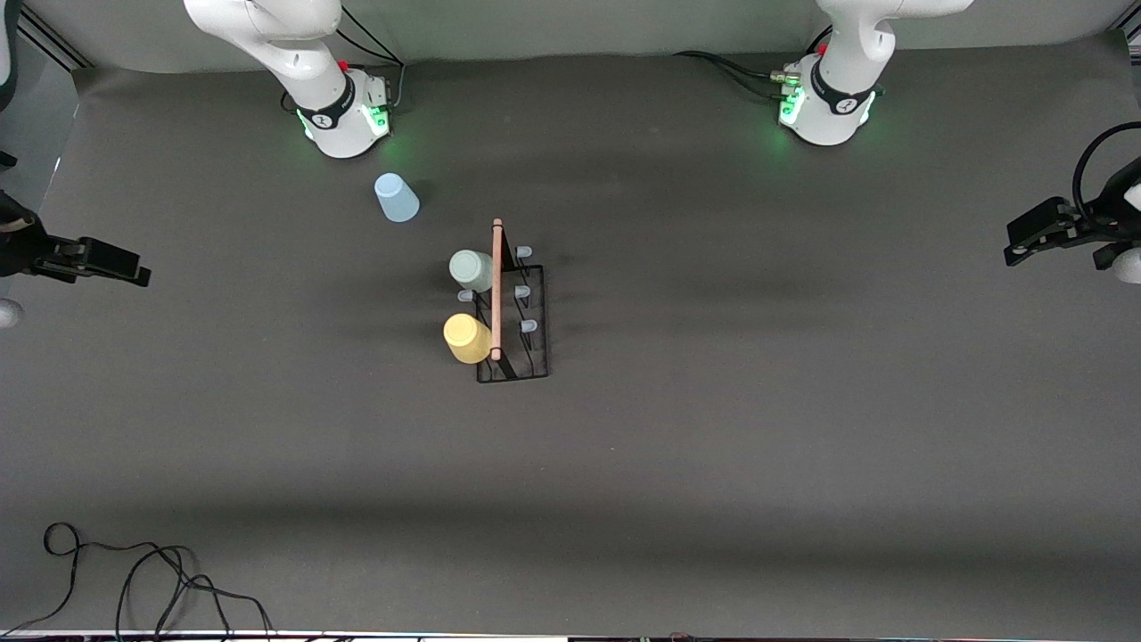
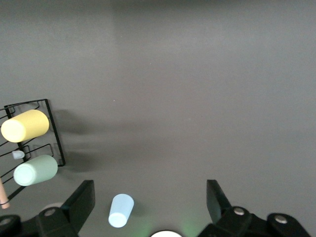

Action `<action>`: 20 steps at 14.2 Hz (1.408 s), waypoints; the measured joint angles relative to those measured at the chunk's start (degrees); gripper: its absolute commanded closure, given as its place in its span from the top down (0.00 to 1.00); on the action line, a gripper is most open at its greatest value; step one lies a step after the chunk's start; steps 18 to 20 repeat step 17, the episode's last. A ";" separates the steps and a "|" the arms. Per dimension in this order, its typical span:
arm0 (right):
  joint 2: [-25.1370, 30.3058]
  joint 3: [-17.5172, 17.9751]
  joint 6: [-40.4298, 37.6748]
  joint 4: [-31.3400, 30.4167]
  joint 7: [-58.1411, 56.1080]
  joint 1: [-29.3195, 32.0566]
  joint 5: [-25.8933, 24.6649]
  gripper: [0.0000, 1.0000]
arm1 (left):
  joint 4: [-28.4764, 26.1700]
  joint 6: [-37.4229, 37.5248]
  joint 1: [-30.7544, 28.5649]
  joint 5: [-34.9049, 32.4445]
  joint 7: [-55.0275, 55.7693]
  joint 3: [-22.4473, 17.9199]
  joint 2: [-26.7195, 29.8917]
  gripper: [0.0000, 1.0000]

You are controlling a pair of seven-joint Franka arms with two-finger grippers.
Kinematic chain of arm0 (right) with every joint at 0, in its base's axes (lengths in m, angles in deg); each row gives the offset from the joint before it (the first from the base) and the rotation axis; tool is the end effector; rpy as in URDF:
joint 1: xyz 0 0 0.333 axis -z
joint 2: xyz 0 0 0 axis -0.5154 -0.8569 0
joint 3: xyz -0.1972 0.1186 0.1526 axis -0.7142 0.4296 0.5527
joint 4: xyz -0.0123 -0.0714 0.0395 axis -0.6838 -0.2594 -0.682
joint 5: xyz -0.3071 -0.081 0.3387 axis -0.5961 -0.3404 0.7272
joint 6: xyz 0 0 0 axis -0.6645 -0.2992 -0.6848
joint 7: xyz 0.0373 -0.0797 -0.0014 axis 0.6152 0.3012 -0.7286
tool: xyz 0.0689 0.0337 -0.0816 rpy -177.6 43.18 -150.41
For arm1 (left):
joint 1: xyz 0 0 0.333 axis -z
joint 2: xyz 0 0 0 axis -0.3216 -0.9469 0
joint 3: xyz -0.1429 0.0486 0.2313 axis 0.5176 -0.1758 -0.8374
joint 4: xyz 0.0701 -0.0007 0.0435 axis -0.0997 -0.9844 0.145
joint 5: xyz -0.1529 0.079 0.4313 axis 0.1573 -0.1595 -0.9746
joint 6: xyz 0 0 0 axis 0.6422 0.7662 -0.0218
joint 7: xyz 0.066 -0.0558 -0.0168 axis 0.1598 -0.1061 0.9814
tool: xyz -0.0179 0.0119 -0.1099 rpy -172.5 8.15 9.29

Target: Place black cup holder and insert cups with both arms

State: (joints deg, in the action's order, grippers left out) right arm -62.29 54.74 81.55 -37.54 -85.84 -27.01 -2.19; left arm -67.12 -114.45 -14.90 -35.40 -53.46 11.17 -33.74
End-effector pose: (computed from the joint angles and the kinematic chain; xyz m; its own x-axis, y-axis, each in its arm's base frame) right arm 0.6411 -0.0462 0.5573 0.9908 -0.0766 -0.1112 -0.0777 -0.9970 -0.0053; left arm 0.6316 0.0050 0.5800 0.9972 -0.0743 0.0096 -0.0742 -0.9972 -0.0127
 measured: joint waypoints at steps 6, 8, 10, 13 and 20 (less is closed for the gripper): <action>4.44 -0.14 3.59 -5.75 -0.42 -0.12 0.01 1.00 | 0.12 0.00 0.12 0.00 0.35 0.24 0.15 1.00; 4.60 -0.08 3.60 -5.29 -0.41 -0.33 0.01 1.00 | 0.12 0.00 0.12 0.00 0.42 0.27 0.15 1.00; 4.66 0.00 3.31 -5.30 -0.41 -0.66 0.01 1.00 | 0.12 0.00 0.12 0.00 0.45 0.27 0.15 1.00; 4.66 0.09 2.40 -5.35 -0.41 -0.72 0.01 1.00 | 0.12 0.00 0.12 0.00 0.47 0.27 0.15 1.00; 4.72 0.08 2.40 -5.35 -0.41 -0.72 0.01 1.00 | 0.12 0.00 0.12 0.00 0.50 0.27 0.15 1.00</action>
